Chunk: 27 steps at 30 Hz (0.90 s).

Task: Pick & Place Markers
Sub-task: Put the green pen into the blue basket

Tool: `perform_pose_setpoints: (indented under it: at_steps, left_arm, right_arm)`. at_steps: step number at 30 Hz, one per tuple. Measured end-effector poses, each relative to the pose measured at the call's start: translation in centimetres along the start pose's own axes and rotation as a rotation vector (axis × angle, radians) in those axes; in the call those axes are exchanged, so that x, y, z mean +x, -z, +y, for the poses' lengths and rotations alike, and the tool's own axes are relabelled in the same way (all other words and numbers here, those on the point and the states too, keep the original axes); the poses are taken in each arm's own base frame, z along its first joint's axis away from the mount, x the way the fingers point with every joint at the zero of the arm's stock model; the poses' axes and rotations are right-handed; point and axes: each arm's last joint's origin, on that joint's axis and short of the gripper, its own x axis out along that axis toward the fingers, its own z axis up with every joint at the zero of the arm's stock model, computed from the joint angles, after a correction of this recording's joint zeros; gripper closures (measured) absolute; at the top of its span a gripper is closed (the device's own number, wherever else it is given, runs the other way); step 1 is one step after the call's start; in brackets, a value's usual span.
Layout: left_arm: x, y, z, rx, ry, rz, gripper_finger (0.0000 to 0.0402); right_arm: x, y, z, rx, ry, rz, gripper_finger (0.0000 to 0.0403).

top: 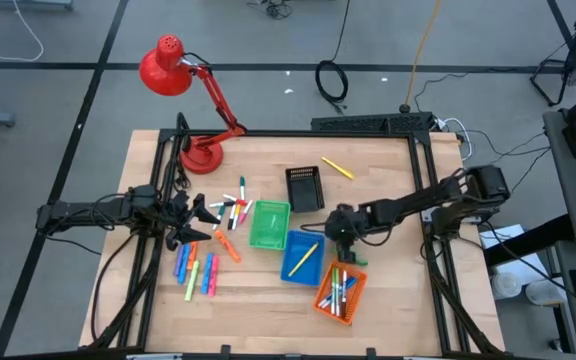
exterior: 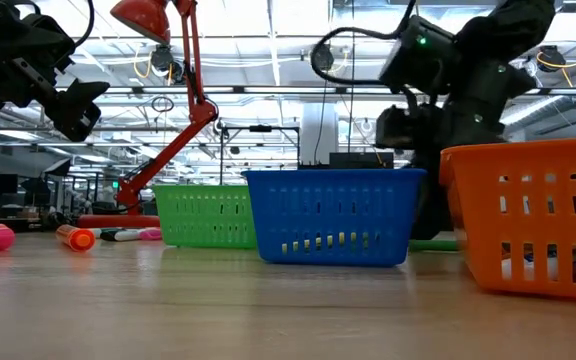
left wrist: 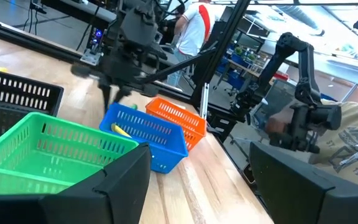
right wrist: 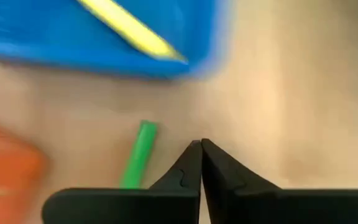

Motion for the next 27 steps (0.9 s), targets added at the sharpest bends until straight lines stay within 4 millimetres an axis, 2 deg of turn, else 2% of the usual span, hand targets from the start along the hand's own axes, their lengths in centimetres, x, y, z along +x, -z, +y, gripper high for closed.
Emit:
perform_pose_setpoints:
  at_steps: [3,8,13,16,20,23,27]
  left_arm:
    - [0.0,0.0,0.0,0.0,0.0,0.0,0.0128]
    - [0.0,0.0,0.0,0.0,0.0,0.0,0.0128]
    - [0.0,0.0,0.0,0.0,0.0,-0.001,0.0128]
    - [0.0,0.0,0.0,0.0,0.0,0.0,0.0128]
    - [0.0,0.0,0.0,0.0,0.0,0.0,0.0128]
    - [0.0,0.0,0.0,0.0,0.001,-0.001,0.0128]
    - [0.0,0.0,0.0,0.0,0.0,-0.001,0.0128]
  right_arm:
    - [-1.5,0.9,-0.4,0.035,0.058,0.056,0.0403]
    - [-4.1,1.1,0.5,0.108,-0.049,0.001,0.0397]
    - [-5.5,1.9,2.0,0.175,-0.119,-0.052,0.0335]
    - [-5.1,2.4,2.9,0.128,-0.132,-0.101,0.0278]
    - [-4.1,2.8,3.8,-0.025,-0.135,-0.174,0.0213]
    - [-3.3,2.8,3.8,-0.054,-0.112,-0.174,0.0191]
    - [-2.2,3.0,3.3,-0.036,-0.034,-0.137,0.0191]
